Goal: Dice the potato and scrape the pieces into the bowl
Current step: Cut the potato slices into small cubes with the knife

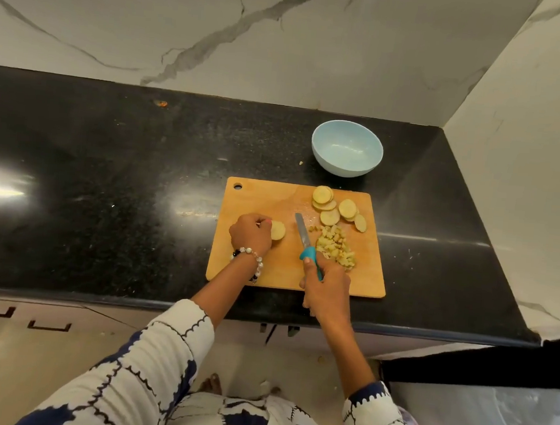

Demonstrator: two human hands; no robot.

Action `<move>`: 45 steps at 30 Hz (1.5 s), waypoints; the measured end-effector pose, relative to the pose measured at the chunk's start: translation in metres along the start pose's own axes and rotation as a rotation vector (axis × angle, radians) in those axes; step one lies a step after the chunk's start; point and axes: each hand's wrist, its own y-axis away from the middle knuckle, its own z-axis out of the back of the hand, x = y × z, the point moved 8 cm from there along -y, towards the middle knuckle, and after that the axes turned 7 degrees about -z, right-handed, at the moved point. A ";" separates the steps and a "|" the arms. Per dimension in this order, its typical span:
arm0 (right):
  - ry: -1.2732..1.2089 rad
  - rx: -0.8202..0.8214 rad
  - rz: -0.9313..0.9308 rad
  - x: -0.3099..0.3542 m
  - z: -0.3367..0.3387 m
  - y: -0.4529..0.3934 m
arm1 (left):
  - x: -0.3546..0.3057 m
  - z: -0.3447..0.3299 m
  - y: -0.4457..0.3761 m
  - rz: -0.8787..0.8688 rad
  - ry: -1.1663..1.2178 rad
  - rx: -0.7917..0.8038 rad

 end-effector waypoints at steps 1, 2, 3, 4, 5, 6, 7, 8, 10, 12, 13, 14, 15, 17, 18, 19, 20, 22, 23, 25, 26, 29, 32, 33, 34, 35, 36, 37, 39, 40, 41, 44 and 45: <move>0.013 -0.015 0.006 0.001 -0.003 0.002 | 0.003 0.001 -0.001 0.036 0.046 -0.015; 0.021 -0.026 0.013 0.001 -0.006 0.004 | 0.005 0.001 -0.002 0.066 0.092 -0.023; 0.032 -0.037 0.023 0.002 -0.009 0.005 | 0.008 0.000 -0.002 0.090 0.119 -0.018; 0.046 -0.048 0.034 0.002 -0.011 0.007 | 0.008 -0.002 0.000 0.102 0.130 0.004; 0.057 -0.059 0.042 0.002 -0.013 0.008 | 0.009 -0.005 0.002 0.091 0.118 0.036; 0.064 -0.068 0.044 0.002 -0.014 0.009 | 0.008 -0.008 0.001 0.045 0.074 0.072; 0.072 -0.078 0.048 0.002 -0.014 0.011 | 0.005 -0.009 0.001 -0.013 0.000 0.109; 0.085 -0.089 0.054 0.002 -0.014 0.012 | 0.004 -0.010 0.001 -0.073 -0.093 0.150; 0.115 -0.113 0.075 0.004 -0.013 0.015 | -0.005 -0.007 0.001 -0.191 -0.314 0.198; 0.162 -0.125 0.101 0.008 -0.012 0.018 | -0.014 -0.004 -0.002 -0.313 -0.503 0.213; 0.195 -0.127 0.117 0.010 -0.013 0.019 | -0.017 -0.007 -0.003 -0.361 -0.550 0.253; 0.232 -0.129 0.134 0.012 -0.014 0.020 | -0.017 -0.012 -0.003 -0.404 -0.575 0.316; 0.267 -0.126 0.146 0.013 -0.016 0.021 | -0.015 -0.019 -0.003 -0.431 -0.587 0.388; 0.324 -0.101 0.163 0.014 -0.021 0.022 | -0.010 -0.025 -0.002 -0.452 -0.566 0.446; 0.360 -0.085 0.168 0.014 -0.024 0.023 | -0.009 -0.025 -0.002 -0.458 -0.528 0.427; 0.395 -0.072 0.172 0.013 -0.027 0.024 | -0.009 -0.023 -0.002 -0.462 -0.481 0.401; 0.427 -0.067 0.174 0.012 -0.029 0.024 | -0.009 -0.023 -0.002 -0.465 -0.437 0.379; 0.481 -0.077 0.175 0.010 -0.032 0.023 | -0.008 -0.022 -0.003 -0.454 -0.378 0.364; 0.509 -0.087 0.177 0.009 -0.033 0.023 | -0.008 -0.022 -0.004 -0.446 -0.361 0.365; 0.561 -0.104 0.179 0.006 -0.036 0.022 | -0.009 -0.022 -0.004 -0.448 -0.347 0.369; 0.582 -0.110 0.173 0.005 -0.038 0.022 | -0.009 -0.022 -0.005 -0.449 -0.335 0.371; 0.597 -0.111 0.156 0.003 -0.040 0.022 | -0.009 -0.021 -0.007 -0.443 -0.302 0.367; 0.602 -0.110 0.157 0.002 -0.042 0.022 | -0.009 -0.021 -0.008 -0.442 -0.290 0.371; 0.607 -0.115 0.158 0.001 -0.042 0.022 | -0.009 -0.022 -0.007 -0.443 -0.289 0.375; 0.610 -0.118 0.156 0.001 -0.042 0.022 | -0.009 -0.021 -0.007 -0.444 -0.286 0.377; 0.613 -0.121 0.154 0.001 -0.043 0.022 | -0.009 -0.021 -0.007 -0.442 -0.278 0.376; 0.616 -0.122 0.153 0.001 -0.043 0.022 | -0.009 -0.021 -0.007 -0.438 -0.263 0.372; 0.622 -0.126 0.156 0.001 -0.043 0.022 | -0.009 -0.020 -0.006 -0.432 -0.244 0.369; 0.630 -0.122 0.159 0.000 -0.045 0.023 | -0.009 -0.019 -0.006 -0.429 -0.231 0.367; 0.641 -0.118 0.156 0.000 -0.046 0.024 | -0.010 -0.019 -0.006 -0.433 -0.237 0.366; 0.658 -0.115 0.152 0.000 -0.048 0.026 | -0.010 -0.019 -0.006 -0.436 -0.239 0.363; 0.719 -0.089 0.111 0.001 -0.053 0.028 | -0.009 -0.019 -0.006 -0.434 -0.233 0.354; 0.742 -0.081 0.101 0.003 -0.055 0.029 | -0.009 -0.019 -0.005 -0.432 -0.234 0.352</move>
